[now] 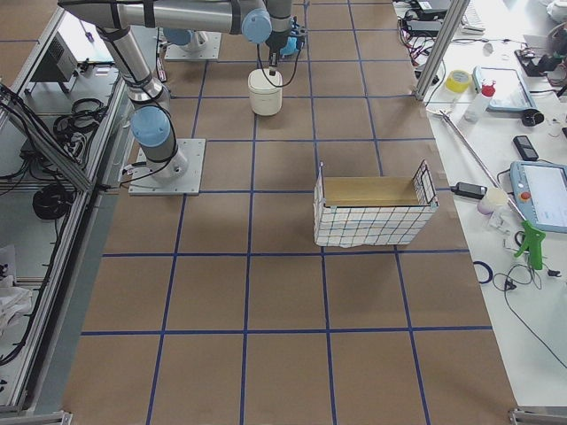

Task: Open trash can with right arm
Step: 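Move the right gripper over the white trash can's lid, then lower the right gripper onto the lid's edge farthest from the robot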

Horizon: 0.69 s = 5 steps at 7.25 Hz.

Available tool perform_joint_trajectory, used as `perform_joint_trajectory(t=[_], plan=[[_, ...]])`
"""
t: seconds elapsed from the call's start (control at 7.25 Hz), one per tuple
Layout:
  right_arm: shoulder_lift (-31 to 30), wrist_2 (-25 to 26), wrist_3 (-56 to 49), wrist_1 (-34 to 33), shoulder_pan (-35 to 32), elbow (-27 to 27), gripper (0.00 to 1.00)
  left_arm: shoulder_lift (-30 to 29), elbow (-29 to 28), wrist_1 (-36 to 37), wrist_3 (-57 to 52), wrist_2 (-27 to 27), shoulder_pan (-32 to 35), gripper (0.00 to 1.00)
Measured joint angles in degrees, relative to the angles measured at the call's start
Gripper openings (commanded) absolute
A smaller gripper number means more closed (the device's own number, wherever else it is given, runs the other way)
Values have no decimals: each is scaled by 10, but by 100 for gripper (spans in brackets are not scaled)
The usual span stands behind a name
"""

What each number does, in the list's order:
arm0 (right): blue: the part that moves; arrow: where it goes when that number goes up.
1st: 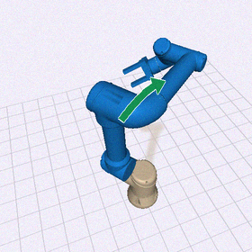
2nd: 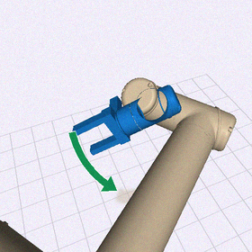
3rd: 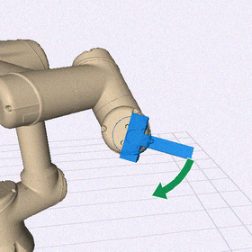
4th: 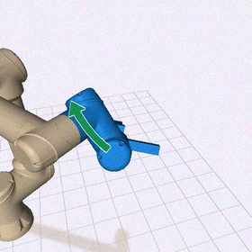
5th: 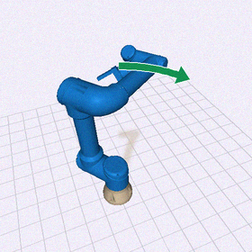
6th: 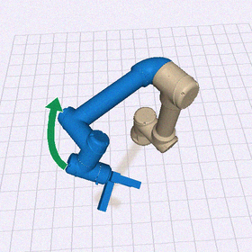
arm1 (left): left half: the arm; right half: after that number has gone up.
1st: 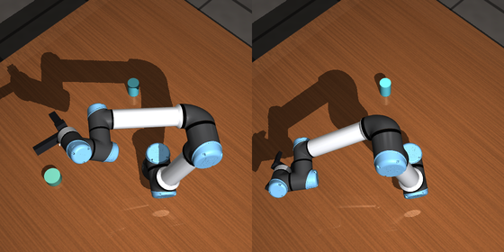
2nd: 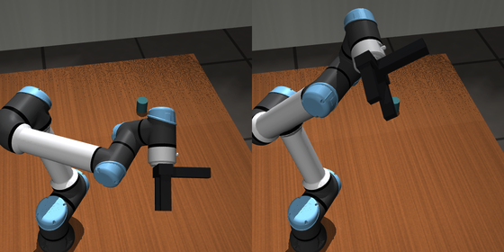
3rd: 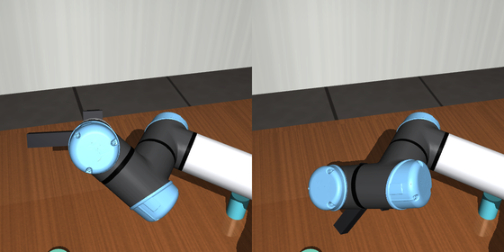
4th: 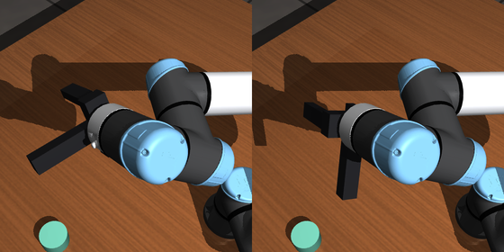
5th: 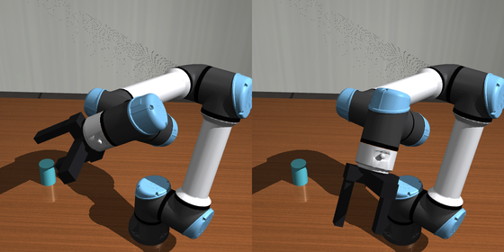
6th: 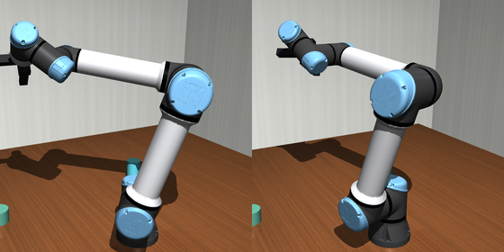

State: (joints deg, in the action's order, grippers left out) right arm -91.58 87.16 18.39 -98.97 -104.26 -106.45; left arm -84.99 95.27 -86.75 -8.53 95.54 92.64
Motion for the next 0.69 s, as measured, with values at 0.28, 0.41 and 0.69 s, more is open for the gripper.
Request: perform_joint_trajectory(t=[0.28,0.41,0.69], plan=[[21,-1,15,-26,-21,-19,5,0,0,0,0,0,0,100],[24,-1,17,-37,-24,-33,5,0,0,0,0,0,0,100],[25,-1,18,-67,-25,-61,5,0,0,0,0,0,0,100]])
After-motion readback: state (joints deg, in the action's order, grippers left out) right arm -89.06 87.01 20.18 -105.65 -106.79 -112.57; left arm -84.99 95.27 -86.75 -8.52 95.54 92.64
